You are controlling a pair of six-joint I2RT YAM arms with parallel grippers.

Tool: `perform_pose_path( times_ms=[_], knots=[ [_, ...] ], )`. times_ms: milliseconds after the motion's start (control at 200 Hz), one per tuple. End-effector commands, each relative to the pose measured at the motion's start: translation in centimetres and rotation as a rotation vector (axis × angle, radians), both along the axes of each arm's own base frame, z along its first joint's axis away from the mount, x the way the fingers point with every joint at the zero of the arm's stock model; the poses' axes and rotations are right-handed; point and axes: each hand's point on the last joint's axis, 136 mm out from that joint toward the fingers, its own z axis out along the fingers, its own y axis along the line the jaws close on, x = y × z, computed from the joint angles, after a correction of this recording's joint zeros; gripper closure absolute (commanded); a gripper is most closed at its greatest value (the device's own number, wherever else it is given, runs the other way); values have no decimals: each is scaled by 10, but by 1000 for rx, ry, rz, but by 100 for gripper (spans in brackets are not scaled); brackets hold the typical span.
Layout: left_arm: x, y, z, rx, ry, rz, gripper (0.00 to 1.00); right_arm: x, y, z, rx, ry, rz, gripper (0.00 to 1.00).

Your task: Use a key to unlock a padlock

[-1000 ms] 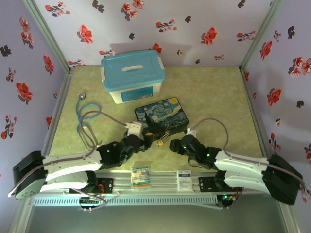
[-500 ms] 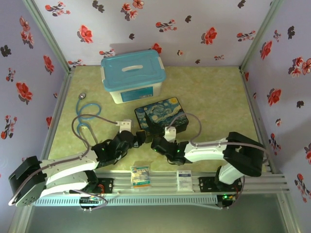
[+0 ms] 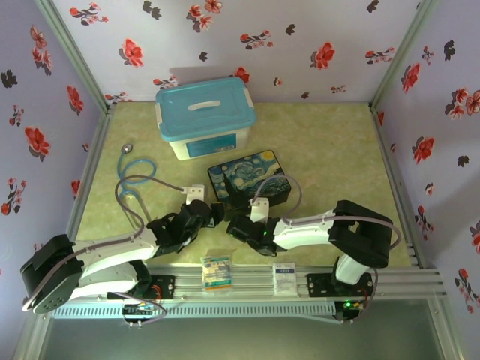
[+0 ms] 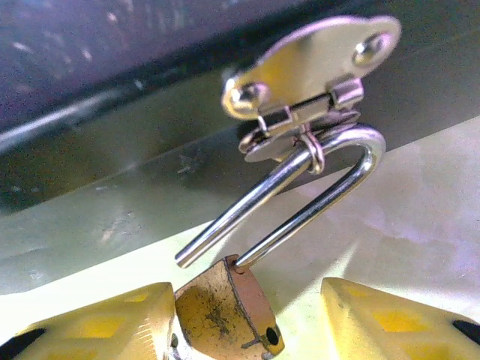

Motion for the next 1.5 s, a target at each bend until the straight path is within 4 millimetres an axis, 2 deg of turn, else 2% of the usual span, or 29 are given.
perform_pose_path(
  times_ms=[0, 90, 240, 360, 480, 575, 680, 940, 1140, 1275, 1410, 1495],
  knots=[
    [8, -7, 15, -40, -30, 7, 30, -7, -20, -2, -49, -2, -17, 47],
    [8, -8, 16, -40, -32, 7, 30, -8, -20, 1, -26, -1, -11, 47],
    [11, -11, 19, -42, -38, 6, 29, -2, -2, 3, 73, -38, 25, 47],
    [13, -14, 19, -33, -31, -2, 29, 1, 7, 0, 108, -26, 36, 61],
    [12, -14, 19, -36, -31, -4, 29, -2, 4, -12, 145, -3, 13, 62],
    [14, -13, 20, -38, -33, 2, 29, -4, 1, -18, 129, 12, 10, 68],
    [19, -11, 21, -21, -36, 24, 28, -7, -1, -21, 192, 10, -3, 74],
    [35, -18, 12, 16, -26, 54, 22, -7, 6, -6, 351, -64, 63, 92],
    [46, -19, 10, -28, -37, 91, 21, -8, 13, -4, 490, -93, 83, 95],
    [52, -9, -10, 17, 0, 127, 23, -4, 13, -6, 606, -119, 59, 96],
    [51, -2, -30, 35, 36, 140, 31, 1, 21, -4, 741, -151, 52, 100],
    [48, 1, -35, 32, 43, 145, 33, 0, 31, -11, 730, -134, 82, 100]
  ],
)
